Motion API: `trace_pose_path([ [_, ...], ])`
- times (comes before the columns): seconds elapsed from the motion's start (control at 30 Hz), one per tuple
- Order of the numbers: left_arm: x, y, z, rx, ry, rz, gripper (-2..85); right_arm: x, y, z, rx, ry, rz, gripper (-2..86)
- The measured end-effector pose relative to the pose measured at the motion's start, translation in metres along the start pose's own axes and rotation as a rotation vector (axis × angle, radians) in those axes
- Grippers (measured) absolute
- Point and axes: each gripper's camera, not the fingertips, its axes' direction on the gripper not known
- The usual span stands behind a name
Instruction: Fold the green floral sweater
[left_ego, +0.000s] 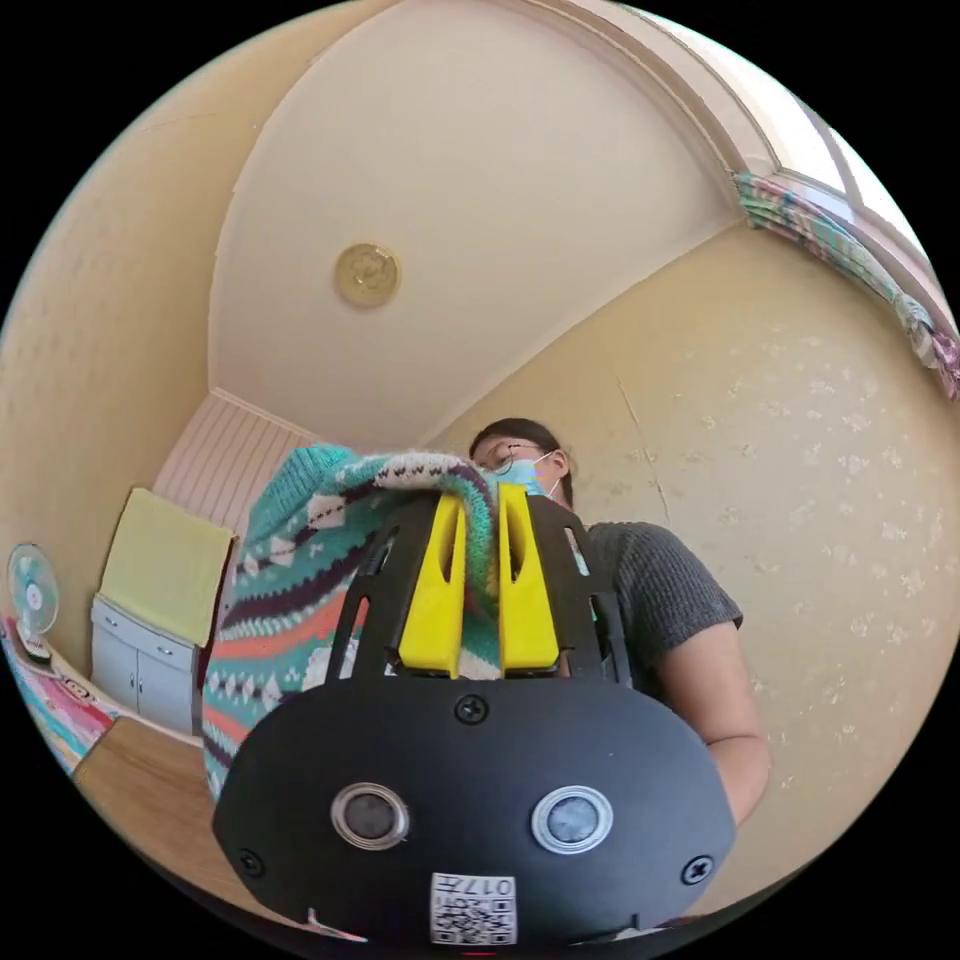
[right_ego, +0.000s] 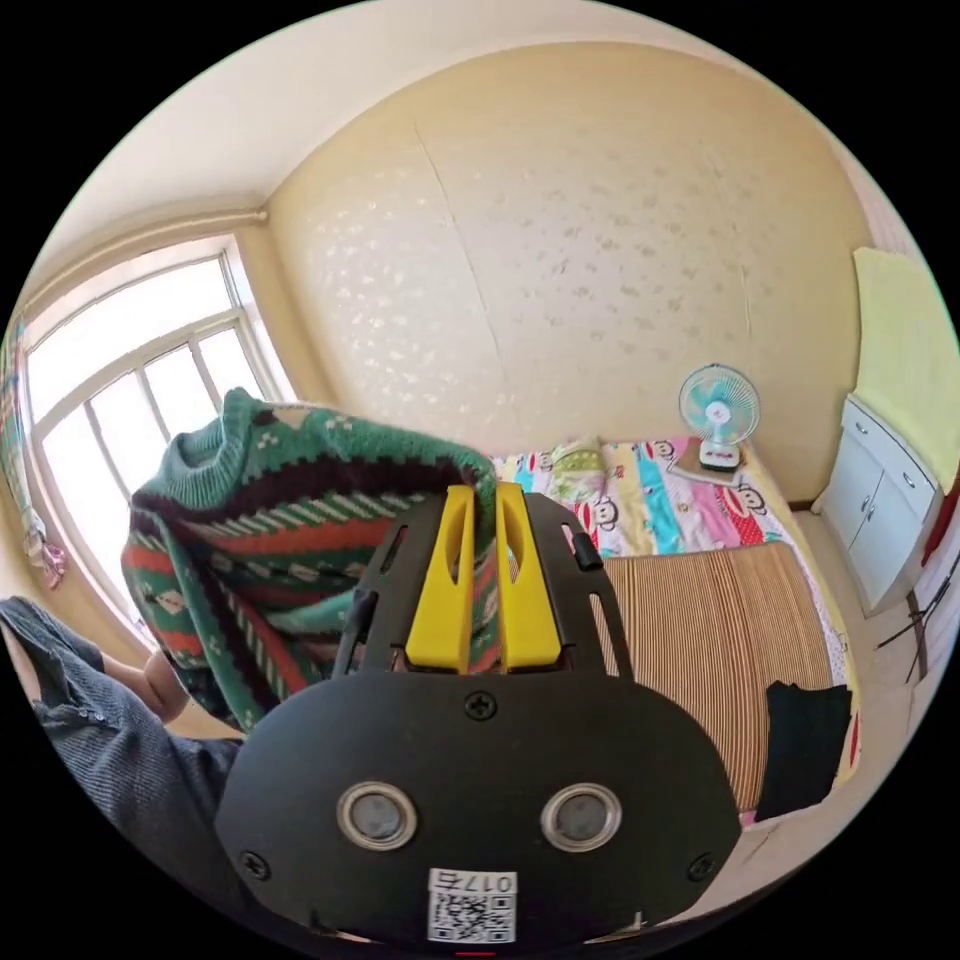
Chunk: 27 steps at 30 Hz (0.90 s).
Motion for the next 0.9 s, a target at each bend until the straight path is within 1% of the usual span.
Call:
trace_pose_path([
  [0.07,0.008,-0.002,-0.005,-0.108,-0.171,-0.073,5.2,-0.007,-0.012,-0.019,0.105,0.012,0.016,3.3],
  [0.1,0.009,-0.002,-0.005,-0.145,-0.228,-0.094,5.0,-0.012,-0.018,-0.028,0.160,0.031,0.018,3.3],
  [0.17,0.004,0.001,-0.004,-0.321,-0.454,-0.247,4.7,-0.020,-0.025,-0.037,0.209,0.056,0.019,3.3],
  [0.2,0.002,0.002,-0.002,-0.363,-0.517,-0.284,4.6,-0.025,-0.028,-0.040,0.230,0.056,0.018,3.3],
  [0.27,-0.009,0.016,0.011,-0.509,-0.796,-0.383,4.1,-0.030,-0.027,-0.044,0.259,0.040,0.000,3.4],
  [0.33,-0.023,0.032,0.018,-0.530,-0.850,-0.444,4.0,-0.025,-0.018,-0.055,0.300,0.019,-0.019,3.5],
  [0.4,-0.034,0.045,0.019,-0.435,-0.825,-0.465,4.0,-0.009,-0.010,-0.069,0.323,-0.030,0.006,3.5],
  [0.47,-0.037,0.045,0.033,-0.332,-0.794,-0.404,4.1,0.010,-0.001,-0.088,0.350,-0.103,0.056,3.5],
  [0.5,-0.037,0.041,0.041,-0.325,-0.796,-0.376,4.1,0.017,0.005,-0.103,0.387,-0.134,0.080,3.5],
  [0.57,-0.028,0.018,0.082,-0.314,-0.818,-0.233,4.3,0.014,0.009,-0.126,0.439,-0.119,0.059,3.5],
  [0.6,-0.025,0.011,0.093,-0.312,-0.830,-0.193,4.3,0.007,0.007,-0.138,0.472,-0.085,0.040,3.5],
  [0.67,-0.013,-0.021,0.136,-0.296,-0.949,-0.041,4.4,-0.004,-0.002,-0.151,0.519,-0.042,0.013,3.4],
  [0.7,-0.011,-0.029,0.146,-0.290,-0.999,-0.008,4.4,-0.009,-0.011,-0.153,0.540,-0.025,0.009,3.4],
  [0.73,-0.010,-0.043,0.164,-0.284,-1.107,0.049,4.5,-0.010,-0.023,-0.149,0.538,0.005,0.023,3.5],
  [0.77,-0.015,-0.054,0.179,-0.285,-1.216,0.092,4.6,-0.010,-0.031,-0.144,0.524,0.023,0.034,3.4],
  [0.83,-0.034,-0.067,0.189,-0.301,-1.334,0.120,4.6,0.004,-0.068,-0.101,0.387,0.120,0.071,3.4],
  [0.87,-0.055,-0.072,0.186,-0.318,-1.383,0.113,4.6,0.012,-0.078,-0.086,0.343,0.139,0.086,3.5],
  [0.9,-0.069,-0.073,0.180,-0.327,-1.395,0.099,4.6,0.034,-0.098,-0.046,0.241,0.154,0.120,3.5],
])
